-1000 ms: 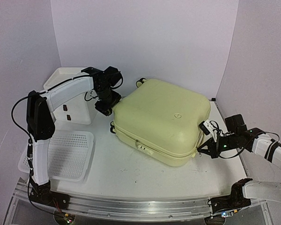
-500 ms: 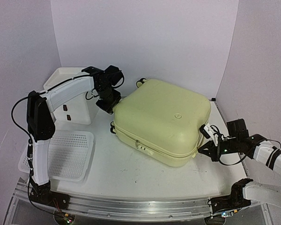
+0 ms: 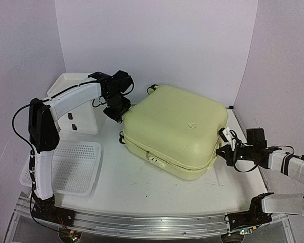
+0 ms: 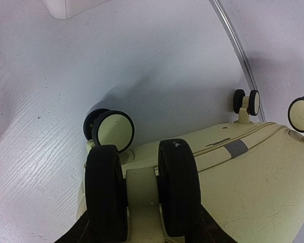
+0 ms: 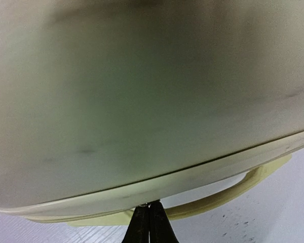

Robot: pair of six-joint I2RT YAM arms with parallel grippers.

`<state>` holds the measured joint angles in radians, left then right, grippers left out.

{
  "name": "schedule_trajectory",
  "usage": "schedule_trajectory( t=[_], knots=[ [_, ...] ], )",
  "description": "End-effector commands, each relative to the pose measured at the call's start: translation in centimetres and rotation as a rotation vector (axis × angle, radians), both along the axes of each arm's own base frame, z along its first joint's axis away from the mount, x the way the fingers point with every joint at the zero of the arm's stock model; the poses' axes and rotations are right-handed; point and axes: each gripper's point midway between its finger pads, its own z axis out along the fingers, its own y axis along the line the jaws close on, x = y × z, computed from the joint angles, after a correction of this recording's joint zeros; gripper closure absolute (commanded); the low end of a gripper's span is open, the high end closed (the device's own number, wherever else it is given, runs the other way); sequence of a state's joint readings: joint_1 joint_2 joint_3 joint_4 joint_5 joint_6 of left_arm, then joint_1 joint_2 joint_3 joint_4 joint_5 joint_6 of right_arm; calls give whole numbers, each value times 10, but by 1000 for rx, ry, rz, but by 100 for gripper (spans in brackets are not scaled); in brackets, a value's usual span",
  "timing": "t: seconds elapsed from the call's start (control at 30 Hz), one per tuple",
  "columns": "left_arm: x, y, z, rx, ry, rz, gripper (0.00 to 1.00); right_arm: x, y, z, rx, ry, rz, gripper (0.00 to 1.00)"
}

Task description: Open, take out, and arrange the luggage

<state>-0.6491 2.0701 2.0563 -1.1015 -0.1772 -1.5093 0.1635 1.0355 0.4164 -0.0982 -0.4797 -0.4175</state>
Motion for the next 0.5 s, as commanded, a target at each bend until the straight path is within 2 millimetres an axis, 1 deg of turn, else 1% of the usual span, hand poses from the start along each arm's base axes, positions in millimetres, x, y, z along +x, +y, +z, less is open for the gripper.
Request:
schedule_trajectory(
  t=[0.0,0.07,0.17,0.23,0.3,0.33,0.4,0.47],
  knots=[
    [3,38,-18,173,16,-17,88,54,-32,40,73,-151,-120,100],
    [3,40,-16,188,9,-26,89,64,-44,42,83,-161,-128,100],
    [4,43,-16,207,3,-38,90,75,-48,45,66,-195,-54,100],
    [4,42,-17,215,4,-55,90,84,-59,45,73,-204,-34,100],
    [5,43,-20,228,7,-66,90,98,-73,52,126,-201,-36,100],
    [5,43,-21,233,10,-72,91,108,-83,60,144,-214,-41,100],
    [5,41,-24,236,18,-86,91,121,-92,65,159,-225,-31,100],
    [6,40,-25,241,16,-96,91,130,-97,70,183,-249,16,100]
  ],
)
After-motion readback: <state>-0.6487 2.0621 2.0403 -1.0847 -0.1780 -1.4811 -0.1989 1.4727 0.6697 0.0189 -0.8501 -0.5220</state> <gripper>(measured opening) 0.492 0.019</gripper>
